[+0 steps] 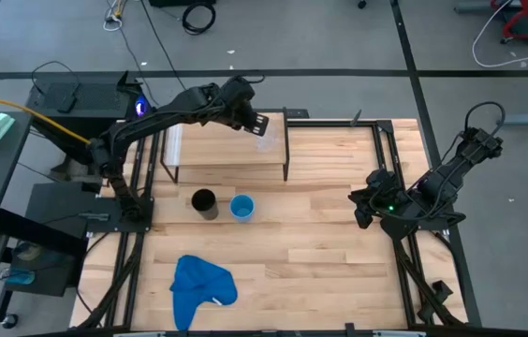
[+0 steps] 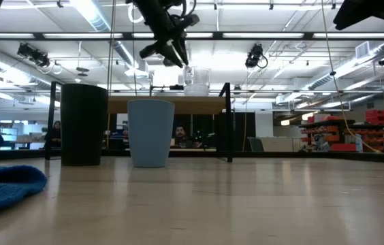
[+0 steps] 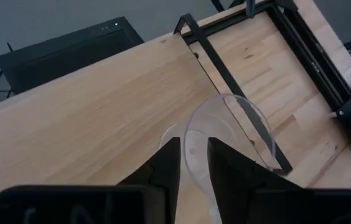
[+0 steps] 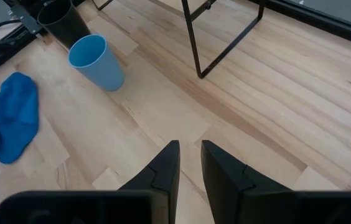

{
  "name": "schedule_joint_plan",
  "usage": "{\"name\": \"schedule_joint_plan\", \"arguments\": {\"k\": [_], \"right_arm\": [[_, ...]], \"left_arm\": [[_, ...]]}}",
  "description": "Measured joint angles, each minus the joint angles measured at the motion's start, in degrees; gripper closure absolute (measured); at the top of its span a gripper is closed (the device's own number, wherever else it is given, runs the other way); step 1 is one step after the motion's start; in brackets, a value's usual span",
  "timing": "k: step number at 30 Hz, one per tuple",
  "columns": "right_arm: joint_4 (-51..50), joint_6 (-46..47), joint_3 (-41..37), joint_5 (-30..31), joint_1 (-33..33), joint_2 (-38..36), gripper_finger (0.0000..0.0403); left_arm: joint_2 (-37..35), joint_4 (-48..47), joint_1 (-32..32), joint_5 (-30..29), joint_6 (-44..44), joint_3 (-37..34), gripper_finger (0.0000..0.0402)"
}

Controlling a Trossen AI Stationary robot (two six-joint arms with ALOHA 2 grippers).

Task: Stack small to large cups/mugs on shelf
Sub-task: Put the transparent mug on the shelf

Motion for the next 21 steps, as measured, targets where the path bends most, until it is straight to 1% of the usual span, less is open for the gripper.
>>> {"name": "schedule_joint_plan", "arguments": {"k": [4,8,10,15,21], "right_arm": [[0.0,0.7,0.0,-0.9,0.0,0.0,0.0330],[0.0,1.1,0.0,-2.3,0.0,0.0,0.0330],[0.0,1.1,0.0,-2.3,0.0,0.0,0.0330],[0.0,1.1,0.0,-2.3,0.0,0.0,0.0330],[0.0,1.1,0.0,-2.3,0.0,0.0,0.0330]], "left_arm": [[-2.8,-4.4,-0.2,0.0,1.4,0.0,0.0322],[-3.9,-13.9,-2.1,-0.2,1.8,0.0,0.0328],[-3.9,-16.5,-3.3,-0.2,1.8,0.0,0.0331],[-2.0,-16.6,-6.1,-0.1,1.8,-0.1,0.0339],[0.4,-14.0,-7.2,0.0,1.4,-0.1,0.0351]]}}
